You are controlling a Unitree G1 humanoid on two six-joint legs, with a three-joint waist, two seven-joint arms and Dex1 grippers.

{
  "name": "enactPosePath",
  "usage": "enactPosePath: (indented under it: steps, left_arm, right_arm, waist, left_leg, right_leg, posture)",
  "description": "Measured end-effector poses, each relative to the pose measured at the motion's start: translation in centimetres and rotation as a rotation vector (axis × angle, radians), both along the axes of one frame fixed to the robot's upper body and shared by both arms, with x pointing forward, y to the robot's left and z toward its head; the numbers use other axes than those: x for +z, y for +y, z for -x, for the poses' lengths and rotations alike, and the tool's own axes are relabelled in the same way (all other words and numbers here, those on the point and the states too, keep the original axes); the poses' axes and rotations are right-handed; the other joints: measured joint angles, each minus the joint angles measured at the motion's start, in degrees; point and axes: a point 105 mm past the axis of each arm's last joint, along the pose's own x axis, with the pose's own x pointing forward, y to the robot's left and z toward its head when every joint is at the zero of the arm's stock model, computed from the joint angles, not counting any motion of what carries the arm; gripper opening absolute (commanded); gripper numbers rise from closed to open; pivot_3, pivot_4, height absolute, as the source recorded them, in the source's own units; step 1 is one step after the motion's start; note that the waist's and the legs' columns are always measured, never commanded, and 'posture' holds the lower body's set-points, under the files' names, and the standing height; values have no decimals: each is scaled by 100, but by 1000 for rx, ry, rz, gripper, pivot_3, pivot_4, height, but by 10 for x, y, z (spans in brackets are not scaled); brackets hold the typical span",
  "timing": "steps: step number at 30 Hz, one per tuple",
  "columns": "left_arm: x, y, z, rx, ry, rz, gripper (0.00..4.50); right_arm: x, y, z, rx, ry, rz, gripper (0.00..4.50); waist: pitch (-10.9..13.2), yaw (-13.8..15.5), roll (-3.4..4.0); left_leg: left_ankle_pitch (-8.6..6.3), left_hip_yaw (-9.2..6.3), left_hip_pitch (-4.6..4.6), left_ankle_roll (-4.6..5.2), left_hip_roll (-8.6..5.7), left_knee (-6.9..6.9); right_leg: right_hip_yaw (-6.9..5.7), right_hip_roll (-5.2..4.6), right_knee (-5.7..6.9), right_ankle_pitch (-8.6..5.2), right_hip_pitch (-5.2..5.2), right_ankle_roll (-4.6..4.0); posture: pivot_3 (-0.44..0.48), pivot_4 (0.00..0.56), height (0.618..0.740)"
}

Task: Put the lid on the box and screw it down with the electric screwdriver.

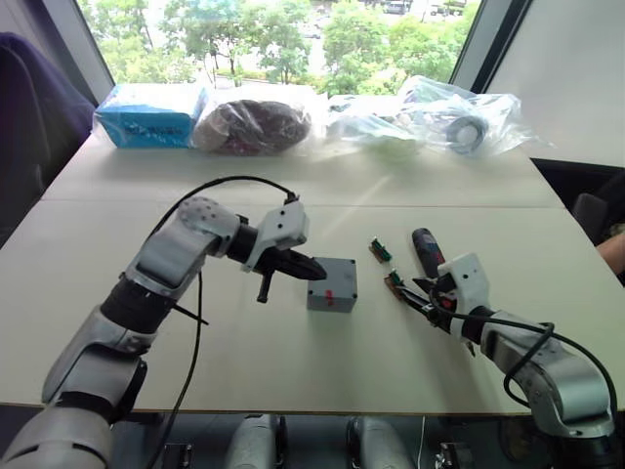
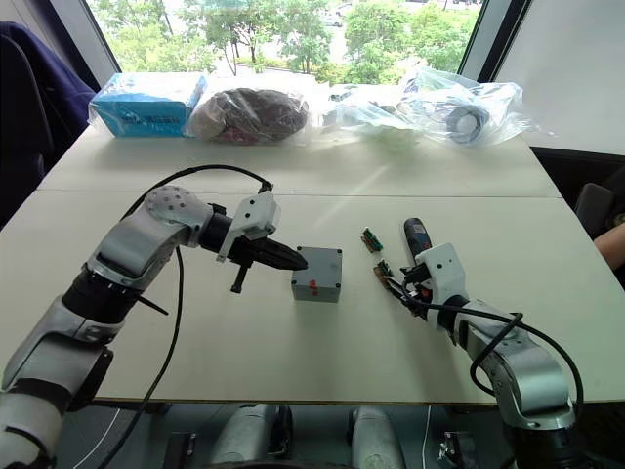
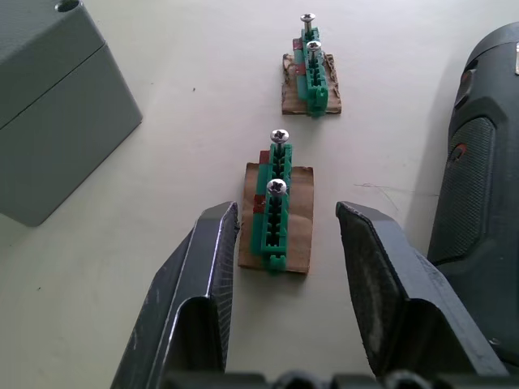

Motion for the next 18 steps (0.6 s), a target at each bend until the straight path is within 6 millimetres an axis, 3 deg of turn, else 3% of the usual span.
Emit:
enactPosePath:
  steps: [10, 13, 16, 18]
  left_arm:
    - [0, -1, 0, 16, -18, -2, 0]
    - [-1, -1, 0, 20, -19, -1, 0]
    - [-2, -1, 0, 23, -16, -1, 0]
    - [-3, 0, 0, 27, -12, 0, 0]
  right_arm:
    - [3, 1, -6, 2, -22, 6, 1938]
    - [2, 3, -6, 14, -18, 6, 1152]
    - [1, 4, -6, 20, -18, 11, 30]
    - [0, 6, -6, 31, -21, 16, 30]
  waist:
    - [0, 3, 0]
    - [0, 2, 0]
    - [0, 1, 0]
    - [0, 1, 0]
  left_leg:
    - [0, 0, 0, 0, -1, 0]
    - [0, 0, 0, 0, -1, 0]
    - [0, 0, 0, 0, -1, 0]
    - [0, 0, 0, 0, -1, 0]
  right_leg:
    - [0, 1, 0, 4, 0, 7]
    - [0, 2, 0, 4, 0, 8]
    - [0, 2, 0, 4, 0, 7]
    - [0, 2, 0, 4, 0, 8]
  posture:
    - [0, 150, 740]
    - [0, 150, 740]
    - [0, 150, 740]
    - [0, 150, 740]
